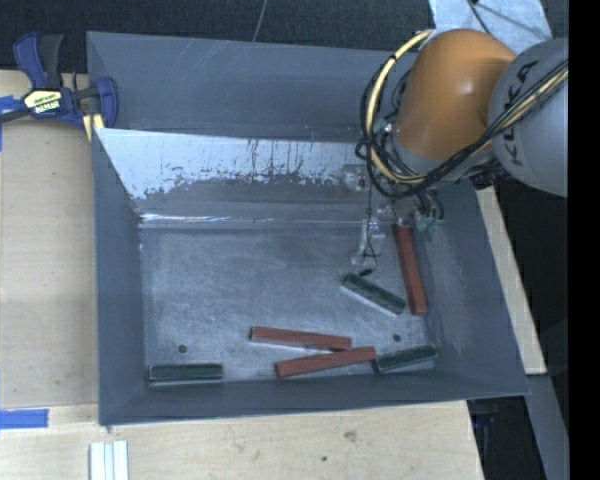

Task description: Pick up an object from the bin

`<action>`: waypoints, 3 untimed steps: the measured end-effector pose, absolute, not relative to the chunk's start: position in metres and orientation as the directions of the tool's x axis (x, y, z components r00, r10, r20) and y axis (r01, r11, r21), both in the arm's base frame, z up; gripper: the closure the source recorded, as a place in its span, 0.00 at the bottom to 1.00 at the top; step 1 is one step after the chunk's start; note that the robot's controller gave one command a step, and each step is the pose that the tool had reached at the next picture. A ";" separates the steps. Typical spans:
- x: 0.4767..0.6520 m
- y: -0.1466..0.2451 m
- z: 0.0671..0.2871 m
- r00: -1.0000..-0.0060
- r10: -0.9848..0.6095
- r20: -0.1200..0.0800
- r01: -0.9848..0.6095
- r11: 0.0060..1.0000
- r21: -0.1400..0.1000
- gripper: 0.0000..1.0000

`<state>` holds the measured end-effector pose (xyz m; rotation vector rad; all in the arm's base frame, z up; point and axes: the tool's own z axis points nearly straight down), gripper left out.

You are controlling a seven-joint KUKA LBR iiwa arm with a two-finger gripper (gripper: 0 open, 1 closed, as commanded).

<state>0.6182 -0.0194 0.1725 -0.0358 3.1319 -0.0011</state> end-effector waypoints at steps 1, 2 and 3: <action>0.598 -0.047 0.107 -0.992 0.123 -0.007 0.123 0.992 0.001 0.00; 0.580 -0.041 0.087 -0.993 0.116 0.005 0.116 0.993 -0.001 0.00; 0.560 -0.048 0.105 -0.988 0.157 -0.002 0.157 0.988 0.001 0.00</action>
Offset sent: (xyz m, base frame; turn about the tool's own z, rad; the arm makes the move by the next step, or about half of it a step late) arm -0.0467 -0.0005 -0.0611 0.0219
